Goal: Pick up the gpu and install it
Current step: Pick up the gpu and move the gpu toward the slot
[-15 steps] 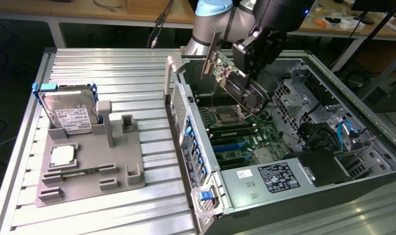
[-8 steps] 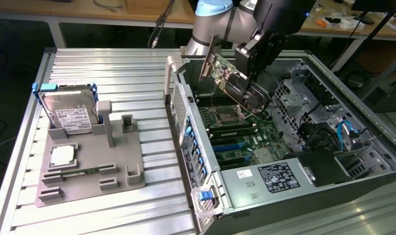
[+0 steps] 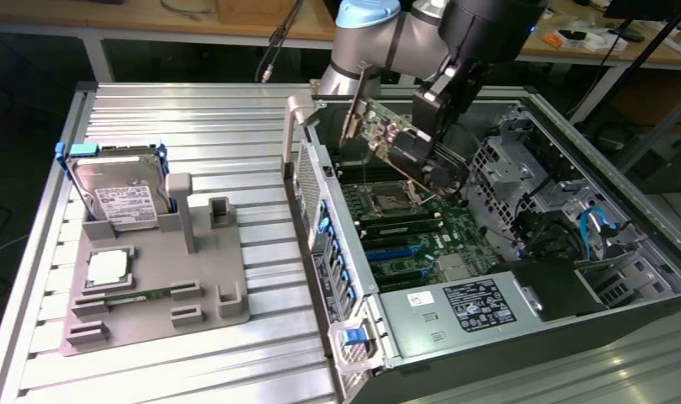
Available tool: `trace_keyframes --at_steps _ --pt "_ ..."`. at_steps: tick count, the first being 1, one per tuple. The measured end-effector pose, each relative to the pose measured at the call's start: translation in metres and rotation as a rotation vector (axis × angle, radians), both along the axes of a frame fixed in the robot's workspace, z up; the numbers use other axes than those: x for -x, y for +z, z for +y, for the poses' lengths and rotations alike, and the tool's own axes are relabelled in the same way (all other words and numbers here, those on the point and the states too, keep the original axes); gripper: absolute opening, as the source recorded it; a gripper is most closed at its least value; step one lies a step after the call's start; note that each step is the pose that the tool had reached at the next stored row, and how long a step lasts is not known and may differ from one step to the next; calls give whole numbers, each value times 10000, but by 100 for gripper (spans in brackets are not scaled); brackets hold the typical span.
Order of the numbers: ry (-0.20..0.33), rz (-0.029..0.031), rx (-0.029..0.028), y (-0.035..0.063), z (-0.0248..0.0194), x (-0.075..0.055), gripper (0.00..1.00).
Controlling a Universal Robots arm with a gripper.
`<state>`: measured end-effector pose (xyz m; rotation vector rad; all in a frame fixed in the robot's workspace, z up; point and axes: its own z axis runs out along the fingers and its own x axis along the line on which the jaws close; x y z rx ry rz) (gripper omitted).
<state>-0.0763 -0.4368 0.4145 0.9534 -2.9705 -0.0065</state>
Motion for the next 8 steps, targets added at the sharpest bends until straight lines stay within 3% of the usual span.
trace_keyframes --at_steps 8 --pt "1227 0 -1 -6 0 -77 27"
